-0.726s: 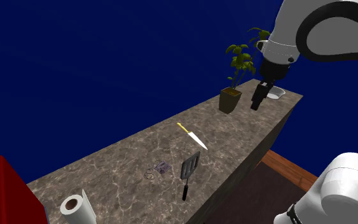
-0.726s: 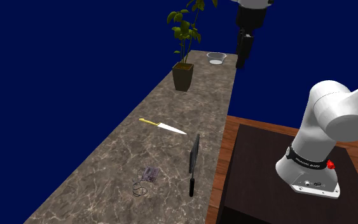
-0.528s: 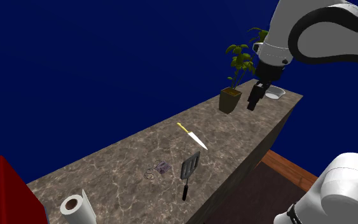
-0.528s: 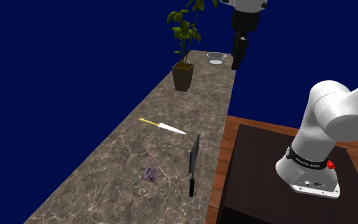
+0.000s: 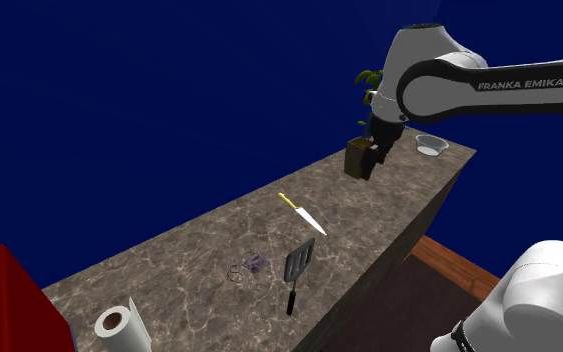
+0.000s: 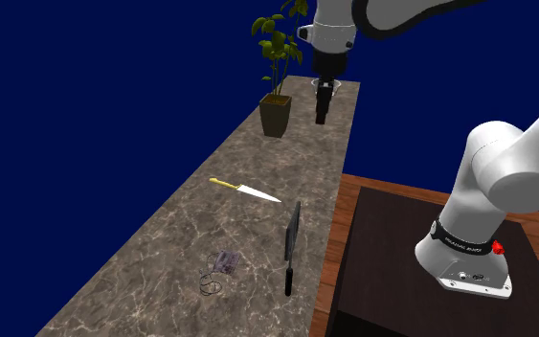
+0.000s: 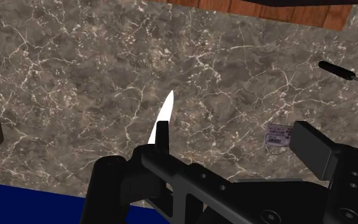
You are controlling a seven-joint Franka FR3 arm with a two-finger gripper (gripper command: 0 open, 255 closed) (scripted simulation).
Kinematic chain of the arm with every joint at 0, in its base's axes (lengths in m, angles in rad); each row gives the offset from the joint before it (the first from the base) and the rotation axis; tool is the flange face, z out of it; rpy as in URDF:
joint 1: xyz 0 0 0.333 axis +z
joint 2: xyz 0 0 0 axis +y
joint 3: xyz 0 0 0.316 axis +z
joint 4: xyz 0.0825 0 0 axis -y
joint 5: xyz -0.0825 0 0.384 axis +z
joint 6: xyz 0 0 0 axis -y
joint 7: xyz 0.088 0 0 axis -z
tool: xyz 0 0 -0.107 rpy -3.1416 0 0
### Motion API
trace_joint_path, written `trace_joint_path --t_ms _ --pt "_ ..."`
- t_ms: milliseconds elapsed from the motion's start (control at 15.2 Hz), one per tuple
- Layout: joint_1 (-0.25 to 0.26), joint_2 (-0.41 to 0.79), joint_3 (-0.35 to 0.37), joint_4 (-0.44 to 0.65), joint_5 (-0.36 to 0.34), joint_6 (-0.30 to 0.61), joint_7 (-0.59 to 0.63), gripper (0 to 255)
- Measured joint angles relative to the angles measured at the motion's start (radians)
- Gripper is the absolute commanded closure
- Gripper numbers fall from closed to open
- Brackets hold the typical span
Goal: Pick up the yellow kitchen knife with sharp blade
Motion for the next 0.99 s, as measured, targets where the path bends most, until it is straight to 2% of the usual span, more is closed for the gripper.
trace_joint_path --t_ms 462,990 --pt "-0.007 0.252 -0.036 0.048 0.012 0.197 -0.026 0" --pt "-0.017 0.553 -0.067 0.178 0.056 0.357 -0.081 0"
